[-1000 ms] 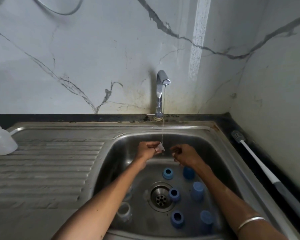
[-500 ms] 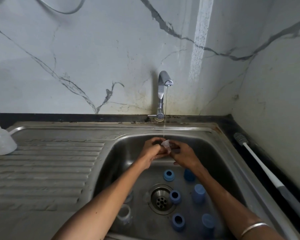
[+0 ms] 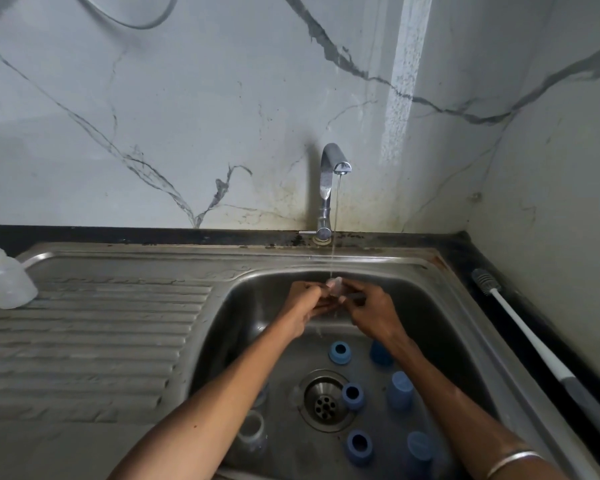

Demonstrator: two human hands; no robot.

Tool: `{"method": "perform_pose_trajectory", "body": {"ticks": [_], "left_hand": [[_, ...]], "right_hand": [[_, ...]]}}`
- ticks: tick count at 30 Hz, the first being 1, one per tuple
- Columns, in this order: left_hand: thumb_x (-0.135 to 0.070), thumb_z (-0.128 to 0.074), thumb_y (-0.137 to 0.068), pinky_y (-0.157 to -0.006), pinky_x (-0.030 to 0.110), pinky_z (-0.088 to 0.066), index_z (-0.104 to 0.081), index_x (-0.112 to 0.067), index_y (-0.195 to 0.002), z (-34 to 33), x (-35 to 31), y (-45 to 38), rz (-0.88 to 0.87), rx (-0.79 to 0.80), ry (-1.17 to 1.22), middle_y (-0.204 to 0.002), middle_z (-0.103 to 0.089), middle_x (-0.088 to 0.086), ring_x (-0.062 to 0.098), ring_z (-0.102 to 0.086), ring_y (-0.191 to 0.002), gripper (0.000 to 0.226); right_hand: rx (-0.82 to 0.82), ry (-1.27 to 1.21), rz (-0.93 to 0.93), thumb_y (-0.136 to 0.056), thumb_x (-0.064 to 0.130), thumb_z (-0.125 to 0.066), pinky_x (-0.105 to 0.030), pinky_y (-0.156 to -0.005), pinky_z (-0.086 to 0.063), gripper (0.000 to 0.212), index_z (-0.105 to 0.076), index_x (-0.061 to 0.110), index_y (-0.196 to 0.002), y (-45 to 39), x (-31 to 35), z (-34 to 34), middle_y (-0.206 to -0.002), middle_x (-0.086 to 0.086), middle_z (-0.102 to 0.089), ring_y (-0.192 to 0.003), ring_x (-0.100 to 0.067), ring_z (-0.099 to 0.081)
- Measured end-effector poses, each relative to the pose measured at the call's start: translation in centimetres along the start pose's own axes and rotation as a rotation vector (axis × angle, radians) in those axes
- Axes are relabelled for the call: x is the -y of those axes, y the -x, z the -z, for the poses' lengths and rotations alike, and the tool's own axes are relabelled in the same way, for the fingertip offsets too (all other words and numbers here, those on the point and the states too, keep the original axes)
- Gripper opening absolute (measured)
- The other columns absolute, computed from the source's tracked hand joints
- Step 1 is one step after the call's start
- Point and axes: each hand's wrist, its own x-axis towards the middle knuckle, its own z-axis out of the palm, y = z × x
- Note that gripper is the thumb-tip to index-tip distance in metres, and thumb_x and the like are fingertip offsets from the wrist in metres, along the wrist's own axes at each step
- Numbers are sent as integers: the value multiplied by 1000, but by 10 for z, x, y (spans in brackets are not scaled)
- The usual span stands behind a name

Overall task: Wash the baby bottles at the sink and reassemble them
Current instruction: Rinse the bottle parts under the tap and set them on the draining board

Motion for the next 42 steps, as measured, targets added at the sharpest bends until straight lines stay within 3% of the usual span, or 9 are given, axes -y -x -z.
{"method": "perform_pose_trajectory", "body": {"ticks": [2,6,12,17,22,26,31,37,42], "left_hand": [[0,-55,-97,-75,30,-61,-69,1,-97,2,0,-2,58,-6,54,-97,-74,20,23,-72,-75,14],[-9,-56,-100,-77,31,-61,-69,2,-102,5,0,-7,71,-13,20,-106,-73,23,25,-71,-83,17],[-17,-66,-96,-87,40,-60,-71,-5,-107,3,5,-14,-41,-112,-133,-106,-74,17,28,-73,-95,17],[-9,-66,-95,-75,11,-53,-74,-21,-110,7,2,-12,-362,-153,-384,-104,-73,-6,6,-68,-97,21],[-11,-62,-98,-76,7,-51,-72,-20,-120,10,2,-10,-427,-83,-495,-114,-68,-13,-7,-63,-94,26],[-10,-60,-98,-92,11,-50,-69,-22,-125,15,2,-11,-463,-49,-589,-125,-66,-11,1,-60,-113,31],[-9,-71,-90,-78,3,-46,-76,-16,-105,18,2,-14,-549,-121,-675,-103,-74,-6,-11,-62,-88,17],[-12,-70,-92,-69,18,-57,-74,-15,-93,22,-1,-10,-311,-240,-282,-89,-75,1,11,-71,-80,5],[13,-59,-90,-70,24,-61,-69,5,-96,23,-12,3,-33,-123,283,-88,-73,15,18,-73,-75,15]], "right_hand": [[53,21,22,-93,14,-63,-12,-74,-45,46,-53,29,-135,2,2,-1,-115,9,-56,-99,-7,-55],[99,-58,-18,-93,11,-62,-36,-91,-55,49,-52,28,-138,1,2,-3,-127,3,-60,-109,-13,-59],[125,-71,-12,-92,8,-62,-36,-98,-51,42,-59,23,-130,-1,1,-5,-120,2,-66,-109,-12,-61],[161,-113,-61,-93,6,-58,-40,-85,-58,41,-55,26,-130,0,4,-8,-114,8,-60,-97,-13,-62],[146,-92,-60,-94,4,-57,-40,-83,-59,42,-54,24,-130,0,4,-7,-109,13,-54,-91,-10,-60],[142,-91,-50,-94,4,-57,-39,-82,-59,47,-51,26,-134,0,5,-7,-111,12,-54,-92,-11,-60],[162,-116,-51,-93,5,-58,-42,-80,-59,49,-51,29,-134,-1,5,-8,-115,4,-59,-95,-17,-63],[154,-163,-38,-91,7,-61,-30,-76,-58,58,-44,27,-143,-1,5,-9,-131,8,-52,-105,-14,-58],[173,-112,-3,-90,10,-64,-40,-87,-58,58,-45,34,-139,2,5,-13,-135,7,-48,-114,-18,-56]]}}
